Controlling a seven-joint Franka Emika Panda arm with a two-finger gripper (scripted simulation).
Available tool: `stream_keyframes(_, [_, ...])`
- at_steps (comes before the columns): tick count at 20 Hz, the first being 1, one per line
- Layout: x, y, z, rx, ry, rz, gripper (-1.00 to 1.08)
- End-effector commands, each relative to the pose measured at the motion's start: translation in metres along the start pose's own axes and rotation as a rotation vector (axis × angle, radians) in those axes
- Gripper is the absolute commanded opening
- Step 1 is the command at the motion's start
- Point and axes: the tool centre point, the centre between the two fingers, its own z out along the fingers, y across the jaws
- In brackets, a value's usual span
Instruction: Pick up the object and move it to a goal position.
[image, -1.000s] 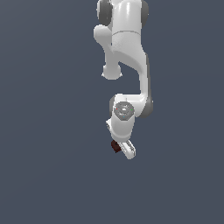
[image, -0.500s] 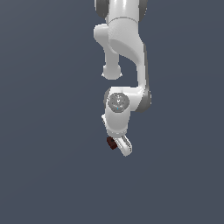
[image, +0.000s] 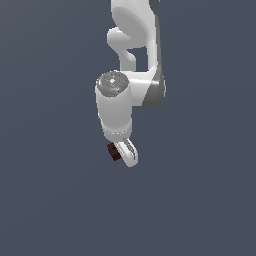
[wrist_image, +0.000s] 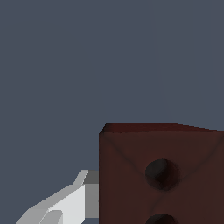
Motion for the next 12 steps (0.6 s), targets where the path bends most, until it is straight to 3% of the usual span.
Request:
stream_keyframes(1, [0.012,0.008,-0.028,0.002,0.001,0.000,-1.00])
stream_keyframes(12, [0.052,0.033,-0.119,0.001,0.002,-0.001,-1.00])
